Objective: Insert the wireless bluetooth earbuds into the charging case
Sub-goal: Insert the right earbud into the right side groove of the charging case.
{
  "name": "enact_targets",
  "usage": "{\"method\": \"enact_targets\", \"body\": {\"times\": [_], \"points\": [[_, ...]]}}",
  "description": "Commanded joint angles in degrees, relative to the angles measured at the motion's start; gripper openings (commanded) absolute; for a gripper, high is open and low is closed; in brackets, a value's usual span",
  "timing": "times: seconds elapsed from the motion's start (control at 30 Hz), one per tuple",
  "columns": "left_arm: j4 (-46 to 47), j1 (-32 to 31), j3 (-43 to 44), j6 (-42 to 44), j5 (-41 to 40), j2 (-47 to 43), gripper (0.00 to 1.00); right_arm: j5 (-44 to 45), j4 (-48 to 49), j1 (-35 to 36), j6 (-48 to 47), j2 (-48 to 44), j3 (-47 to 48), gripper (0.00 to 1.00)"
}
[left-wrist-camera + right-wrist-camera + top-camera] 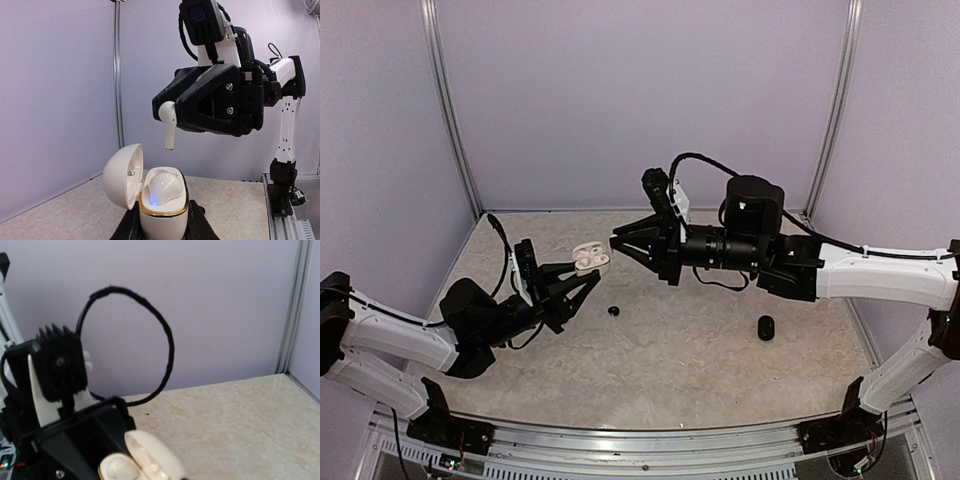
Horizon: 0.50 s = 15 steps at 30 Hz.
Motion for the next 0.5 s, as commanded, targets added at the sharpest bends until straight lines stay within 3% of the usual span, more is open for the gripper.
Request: {"method": "enact_targets", "body": {"times": [0.0,0.47], "points": [[3.04,-0.4,1.58,0.28,-0.49,0.43,0.06,-1.31,2.16,0.71,1.09,0.94,0.55,0.12],[4.63,-0.82,1.39,-0.43,-0.88,1.24,0.06,-2.02,2.14,0.78,1.37,2.66,1.55,0.12]]}}
